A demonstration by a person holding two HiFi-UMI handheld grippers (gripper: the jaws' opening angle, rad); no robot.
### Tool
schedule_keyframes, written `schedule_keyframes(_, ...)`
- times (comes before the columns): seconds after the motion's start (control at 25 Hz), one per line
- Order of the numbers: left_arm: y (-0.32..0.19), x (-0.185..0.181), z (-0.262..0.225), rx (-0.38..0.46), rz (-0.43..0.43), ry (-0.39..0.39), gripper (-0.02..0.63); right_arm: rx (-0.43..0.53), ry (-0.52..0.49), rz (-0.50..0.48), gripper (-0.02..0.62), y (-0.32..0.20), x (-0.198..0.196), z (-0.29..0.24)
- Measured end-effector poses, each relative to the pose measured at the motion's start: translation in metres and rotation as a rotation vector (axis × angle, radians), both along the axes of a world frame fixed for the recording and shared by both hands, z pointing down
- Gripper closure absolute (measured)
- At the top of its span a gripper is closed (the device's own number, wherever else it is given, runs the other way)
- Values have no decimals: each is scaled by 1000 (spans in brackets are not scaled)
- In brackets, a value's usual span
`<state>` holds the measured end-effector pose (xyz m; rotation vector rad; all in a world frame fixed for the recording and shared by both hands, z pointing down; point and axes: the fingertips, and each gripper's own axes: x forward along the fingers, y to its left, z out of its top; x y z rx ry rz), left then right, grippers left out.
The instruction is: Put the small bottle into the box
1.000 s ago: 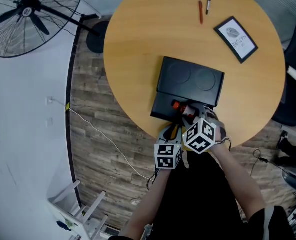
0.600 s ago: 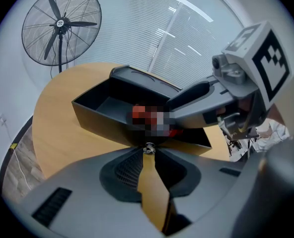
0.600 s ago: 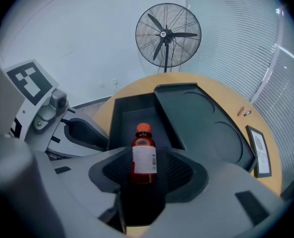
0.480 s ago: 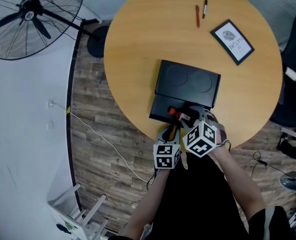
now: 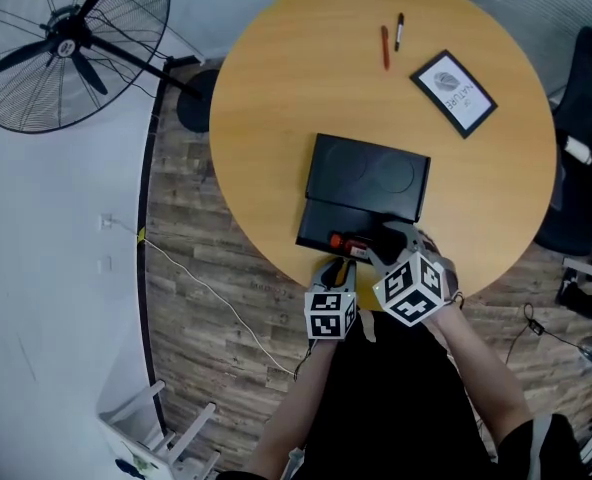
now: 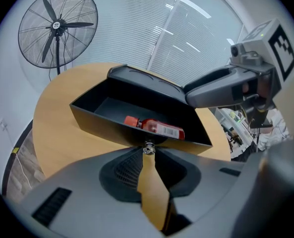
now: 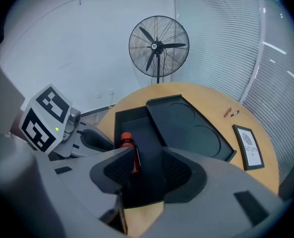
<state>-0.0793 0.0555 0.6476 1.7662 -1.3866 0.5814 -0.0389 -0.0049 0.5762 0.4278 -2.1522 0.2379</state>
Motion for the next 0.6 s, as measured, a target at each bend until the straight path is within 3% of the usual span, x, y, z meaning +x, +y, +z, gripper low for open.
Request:
schedule_keyframes(0.28, -2, 1, 2, -7, 25, -26, 540, 17, -46, 50, 434, -1, 16, -22)
schedule_keyframes(0.6, -1, 0, 6, -22, 53, -45, 540, 41, -140, 123, 512, 0, 31, -48)
